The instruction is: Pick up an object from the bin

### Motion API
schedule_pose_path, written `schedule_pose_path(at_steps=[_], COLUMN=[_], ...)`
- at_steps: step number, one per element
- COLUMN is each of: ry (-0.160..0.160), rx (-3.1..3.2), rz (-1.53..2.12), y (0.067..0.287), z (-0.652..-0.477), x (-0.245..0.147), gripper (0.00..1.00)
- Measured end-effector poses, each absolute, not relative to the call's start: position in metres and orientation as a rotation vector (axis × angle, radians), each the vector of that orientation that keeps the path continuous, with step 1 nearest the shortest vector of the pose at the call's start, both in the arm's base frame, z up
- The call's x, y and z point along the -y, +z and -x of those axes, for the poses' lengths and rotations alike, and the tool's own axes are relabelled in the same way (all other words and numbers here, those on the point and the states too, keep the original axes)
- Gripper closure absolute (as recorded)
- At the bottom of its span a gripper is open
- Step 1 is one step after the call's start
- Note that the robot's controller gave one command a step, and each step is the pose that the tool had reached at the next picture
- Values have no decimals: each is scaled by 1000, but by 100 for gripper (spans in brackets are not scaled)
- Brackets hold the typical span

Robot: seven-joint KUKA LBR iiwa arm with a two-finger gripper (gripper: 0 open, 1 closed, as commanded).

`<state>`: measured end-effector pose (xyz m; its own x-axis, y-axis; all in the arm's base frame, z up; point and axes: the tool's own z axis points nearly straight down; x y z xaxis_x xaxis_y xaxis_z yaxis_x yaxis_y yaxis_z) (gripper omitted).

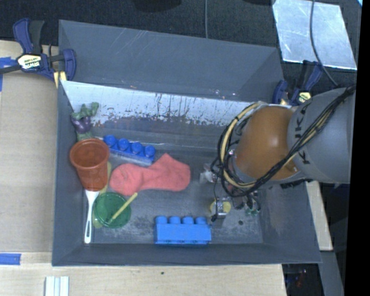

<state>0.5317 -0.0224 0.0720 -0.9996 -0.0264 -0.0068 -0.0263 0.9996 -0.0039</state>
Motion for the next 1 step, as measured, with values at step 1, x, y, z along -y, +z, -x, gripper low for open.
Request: schedule_pose_path(at_steps=[1], ry=[-4], rx=[-3130], rz=[-12], y=[84], z=[-528], x=[24], gripper=[0])
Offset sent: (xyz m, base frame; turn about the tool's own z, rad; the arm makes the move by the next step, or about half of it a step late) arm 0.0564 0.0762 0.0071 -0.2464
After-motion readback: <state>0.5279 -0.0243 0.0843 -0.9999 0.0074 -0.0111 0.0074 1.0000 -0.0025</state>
